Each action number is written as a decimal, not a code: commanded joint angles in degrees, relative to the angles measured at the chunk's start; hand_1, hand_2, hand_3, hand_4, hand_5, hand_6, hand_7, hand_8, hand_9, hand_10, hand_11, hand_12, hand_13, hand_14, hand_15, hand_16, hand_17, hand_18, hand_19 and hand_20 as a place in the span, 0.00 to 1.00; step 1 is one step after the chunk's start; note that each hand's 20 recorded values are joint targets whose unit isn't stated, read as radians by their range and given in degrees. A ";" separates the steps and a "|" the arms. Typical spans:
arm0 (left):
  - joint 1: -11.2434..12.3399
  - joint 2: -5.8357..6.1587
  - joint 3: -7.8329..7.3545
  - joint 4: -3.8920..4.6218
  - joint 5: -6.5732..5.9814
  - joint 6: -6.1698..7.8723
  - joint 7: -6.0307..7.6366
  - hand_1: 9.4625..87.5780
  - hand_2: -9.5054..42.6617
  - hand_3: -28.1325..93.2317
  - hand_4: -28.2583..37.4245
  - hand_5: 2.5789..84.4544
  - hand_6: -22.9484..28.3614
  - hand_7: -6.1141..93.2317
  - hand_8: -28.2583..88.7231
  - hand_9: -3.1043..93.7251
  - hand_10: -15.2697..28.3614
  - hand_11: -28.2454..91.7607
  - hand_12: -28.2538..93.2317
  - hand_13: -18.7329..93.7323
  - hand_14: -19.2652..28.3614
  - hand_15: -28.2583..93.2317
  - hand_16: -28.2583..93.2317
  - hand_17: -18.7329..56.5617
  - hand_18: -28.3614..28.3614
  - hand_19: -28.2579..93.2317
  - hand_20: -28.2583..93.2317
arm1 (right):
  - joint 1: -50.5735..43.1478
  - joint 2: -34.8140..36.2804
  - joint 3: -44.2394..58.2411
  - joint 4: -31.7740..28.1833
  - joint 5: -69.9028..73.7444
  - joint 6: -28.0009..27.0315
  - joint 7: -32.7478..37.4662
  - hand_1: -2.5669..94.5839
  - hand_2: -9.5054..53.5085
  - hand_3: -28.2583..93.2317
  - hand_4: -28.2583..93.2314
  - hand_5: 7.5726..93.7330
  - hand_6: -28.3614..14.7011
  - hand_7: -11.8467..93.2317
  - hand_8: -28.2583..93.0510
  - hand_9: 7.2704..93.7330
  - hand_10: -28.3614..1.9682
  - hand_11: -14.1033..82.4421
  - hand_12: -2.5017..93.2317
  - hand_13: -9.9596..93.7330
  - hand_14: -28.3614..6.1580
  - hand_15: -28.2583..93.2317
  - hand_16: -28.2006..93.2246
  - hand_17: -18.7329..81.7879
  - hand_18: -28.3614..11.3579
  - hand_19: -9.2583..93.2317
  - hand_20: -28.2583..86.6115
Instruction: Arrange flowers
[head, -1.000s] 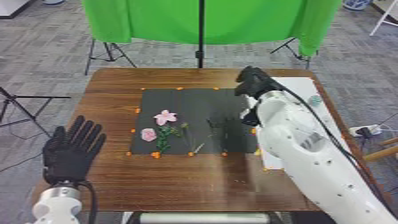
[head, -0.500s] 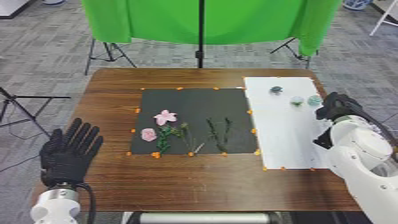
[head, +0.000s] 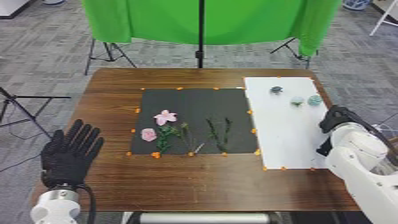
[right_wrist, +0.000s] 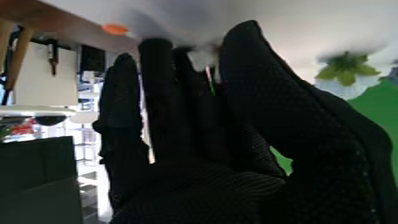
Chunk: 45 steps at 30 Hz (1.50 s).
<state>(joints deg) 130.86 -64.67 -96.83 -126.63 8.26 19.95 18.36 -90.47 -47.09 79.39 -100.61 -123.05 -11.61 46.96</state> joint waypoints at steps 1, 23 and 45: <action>0.66 -0.64 0.39 -0.04 0.12 0.49 -0.64 0.21 0.50 0.86 0.00 0.50 0.60 0.20 0.16 0.39 0.66 0.38 0.32 0.40 0.69 0.48 0.20 0.19 0.72 0.46 0.36 | -0.52 0.01 -2.89 2.35 -2.09 4.18 -1.52 0.63 0.00 0.85 0.00 0.65 0.60 0.27 0.13 0.66 0.46 0.32 0.20 0.66 0.49 0.48 0.42 0.44 0.19 0.86 0.56; -0.14 -0.02 0.65 0.13 -0.82 0.63 -0.97 0.21 0.50 0.86 0.00 0.50 0.60 0.20 0.16 0.39 0.66 0.38 0.32 0.40 0.68 0.48 0.20 0.19 0.72 0.46 0.36 | 23.00 -7.12 -30.42 -10.30 -1.45 6.53 -22.94 0.67 0.00 0.81 0.00 0.79 0.61 0.39 0.25 0.85 0.53 0.21 0.39 0.73 0.56 0.44 0.54 0.46 0.18 0.87 0.60; -1.11 0.66 1.21 0.35 -2.11 1.16 -1.80 0.21 0.50 0.86 0.00 0.50 0.61 0.20 0.16 0.39 0.67 0.38 0.32 0.40 0.69 0.48 0.20 0.19 0.72 0.46 0.36 | 34.37 -20.95 -53.12 7.69 -9.86 13.53 -18.82 0.67 0.00 0.81 0.00 0.78 0.60 0.40 0.26 0.84 0.53 0.21 0.39 0.74 0.56 0.46 0.55 0.49 0.16 0.91 0.62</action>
<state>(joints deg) 128.76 -64.04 -95.07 -126.22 7.15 20.20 17.39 -54.62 -67.09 26.17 -96.61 -131.24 -1.39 26.73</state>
